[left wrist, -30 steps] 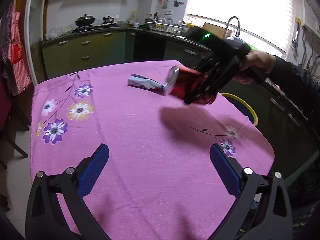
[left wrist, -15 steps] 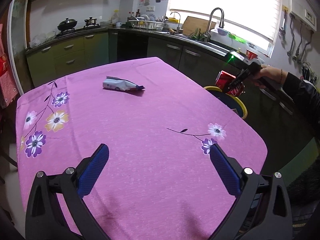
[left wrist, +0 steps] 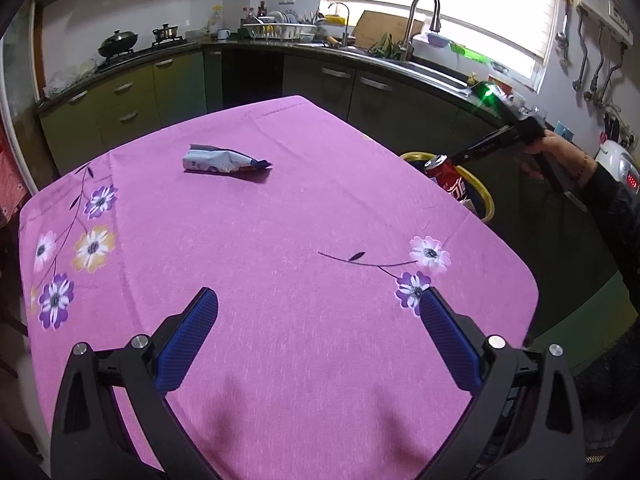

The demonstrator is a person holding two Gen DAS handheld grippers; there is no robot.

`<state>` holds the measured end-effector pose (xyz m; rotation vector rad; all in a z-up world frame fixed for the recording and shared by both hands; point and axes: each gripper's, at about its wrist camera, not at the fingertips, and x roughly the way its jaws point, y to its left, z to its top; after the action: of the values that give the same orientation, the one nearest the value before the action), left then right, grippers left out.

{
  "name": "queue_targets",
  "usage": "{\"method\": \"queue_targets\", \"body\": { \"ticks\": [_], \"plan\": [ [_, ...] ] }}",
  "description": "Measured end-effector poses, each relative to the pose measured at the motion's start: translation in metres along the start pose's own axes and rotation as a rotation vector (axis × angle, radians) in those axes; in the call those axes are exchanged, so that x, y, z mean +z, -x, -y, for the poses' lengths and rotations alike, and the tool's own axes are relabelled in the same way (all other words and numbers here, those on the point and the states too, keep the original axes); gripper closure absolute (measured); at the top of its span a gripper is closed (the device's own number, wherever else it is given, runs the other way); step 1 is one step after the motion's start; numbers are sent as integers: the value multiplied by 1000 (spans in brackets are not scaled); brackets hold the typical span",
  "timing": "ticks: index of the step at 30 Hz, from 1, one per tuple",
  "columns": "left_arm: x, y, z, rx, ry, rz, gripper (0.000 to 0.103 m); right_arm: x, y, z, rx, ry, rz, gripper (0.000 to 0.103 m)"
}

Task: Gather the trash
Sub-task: 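Carry the cola can over the bin and open the right gripper, then grasp the white-and-blue packet with the left gripper and lift it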

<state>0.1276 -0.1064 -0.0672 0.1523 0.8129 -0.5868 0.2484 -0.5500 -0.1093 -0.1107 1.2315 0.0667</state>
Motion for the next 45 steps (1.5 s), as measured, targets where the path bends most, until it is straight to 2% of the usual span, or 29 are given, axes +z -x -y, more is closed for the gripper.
{"method": "queue_targets", "body": {
  "ticks": [4, 7, 11, 14, 21, 27, 35, 37, 39, 45],
  "plan": [
    [18, -14, -6, 17, 11, -24, 7, -6, 8, -34, 43, 43, 56, 29],
    [40, -31, -24, 38, 127, -71, 7, -6, 14, -48, 60, 71, 75, 29],
    [74, -57, -44, 104, 268, -98, 7, -3, 12, -67, 94, 104, 95, 28],
    [103, -90, -60, 139, 381, -142, 7, -3, 13, -72, 112, 114, 108, 28],
    [143, -141, -90, 270, 534, -189, 7, -16, 19, -66, 144, 79, 124, 28],
    [146, -175, -118, 337, 700, -261, 7, -42, 23, -52, 160, 24, 122, 28],
    [147, -193, -125, 395, 774, -284, 7, -57, 20, -30, 167, -21, 126, 27],
    [148, -199, -127, 401, 787, -294, 10, -59, 19, -27, 173, -27, 126, 27],
    [149, -203, -128, 407, 797, -303, 20, -62, 18, -25, 183, -27, 129, 27],
    [153, -207, -127, 454, 804, -311, 34, -68, 17, -20, 201, -31, 137, 26]
  ]
}}
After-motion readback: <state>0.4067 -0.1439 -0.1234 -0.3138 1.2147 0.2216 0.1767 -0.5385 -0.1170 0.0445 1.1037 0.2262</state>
